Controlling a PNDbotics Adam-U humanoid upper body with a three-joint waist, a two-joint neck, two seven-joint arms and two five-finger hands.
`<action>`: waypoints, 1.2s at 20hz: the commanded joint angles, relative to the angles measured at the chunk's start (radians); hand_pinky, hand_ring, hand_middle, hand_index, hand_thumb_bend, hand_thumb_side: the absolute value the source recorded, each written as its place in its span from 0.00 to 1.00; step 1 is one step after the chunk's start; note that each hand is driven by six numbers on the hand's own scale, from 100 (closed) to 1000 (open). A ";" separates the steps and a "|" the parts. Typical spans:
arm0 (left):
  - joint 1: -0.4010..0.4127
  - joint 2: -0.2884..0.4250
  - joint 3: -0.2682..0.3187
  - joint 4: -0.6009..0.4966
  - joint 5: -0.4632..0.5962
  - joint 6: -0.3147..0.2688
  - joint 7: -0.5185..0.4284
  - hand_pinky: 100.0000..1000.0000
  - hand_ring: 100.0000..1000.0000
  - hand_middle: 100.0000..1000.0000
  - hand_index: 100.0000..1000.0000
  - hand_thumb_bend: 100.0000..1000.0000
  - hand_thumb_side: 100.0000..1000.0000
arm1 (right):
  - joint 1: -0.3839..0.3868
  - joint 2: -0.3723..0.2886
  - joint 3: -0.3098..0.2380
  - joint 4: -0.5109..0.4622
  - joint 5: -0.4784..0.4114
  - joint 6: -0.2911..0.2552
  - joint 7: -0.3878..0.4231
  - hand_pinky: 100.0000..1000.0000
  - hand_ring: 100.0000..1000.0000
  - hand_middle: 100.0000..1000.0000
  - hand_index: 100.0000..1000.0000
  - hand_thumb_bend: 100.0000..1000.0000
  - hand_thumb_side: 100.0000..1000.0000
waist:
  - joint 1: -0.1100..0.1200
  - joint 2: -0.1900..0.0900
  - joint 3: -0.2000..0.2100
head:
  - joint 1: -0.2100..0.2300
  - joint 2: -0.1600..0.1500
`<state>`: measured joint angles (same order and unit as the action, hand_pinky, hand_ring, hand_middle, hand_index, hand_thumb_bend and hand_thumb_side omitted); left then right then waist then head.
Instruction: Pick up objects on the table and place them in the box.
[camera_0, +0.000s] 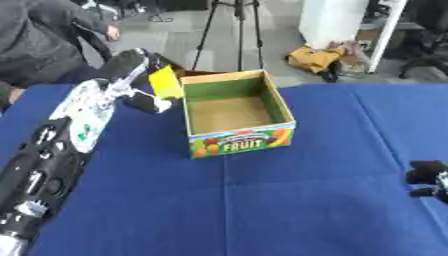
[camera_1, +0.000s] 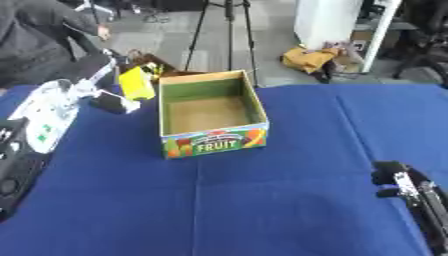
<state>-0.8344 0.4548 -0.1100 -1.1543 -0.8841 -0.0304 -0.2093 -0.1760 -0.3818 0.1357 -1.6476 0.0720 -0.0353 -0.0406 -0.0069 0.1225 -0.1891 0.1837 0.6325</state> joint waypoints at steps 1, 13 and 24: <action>-0.050 -0.018 -0.008 0.057 -0.034 -0.003 0.022 0.29 0.27 0.23 0.48 0.27 0.24 | -0.011 -0.012 -0.004 -0.013 -0.004 -0.002 0.004 0.58 0.68 0.60 0.76 0.00 0.99 | -0.003 -0.011 -0.005 | 0.006 -0.001; -0.149 -0.127 0.008 0.282 -0.192 -0.059 0.114 0.37 0.34 0.29 0.53 0.33 0.27 | -0.038 -0.005 0.011 -0.016 -0.003 -0.004 0.022 0.58 0.68 0.60 0.76 0.00 0.99 | -0.003 0.016 -0.057 | 0.045 -0.027; -0.142 -0.158 -0.001 0.341 -0.287 -0.107 0.119 0.60 0.54 0.53 0.77 0.50 0.34 | -0.042 -0.001 0.013 -0.015 -0.003 -0.005 0.026 0.58 0.68 0.59 0.76 0.00 0.99 | -0.003 0.020 -0.066 | 0.054 -0.033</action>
<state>-0.9569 0.2889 -0.1124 -0.8062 -1.1613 -0.1286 -0.0877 -0.2041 -0.3726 0.1542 -1.6476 0.0720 -0.0371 -0.0171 -0.0076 0.1546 -0.2537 0.2358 0.6121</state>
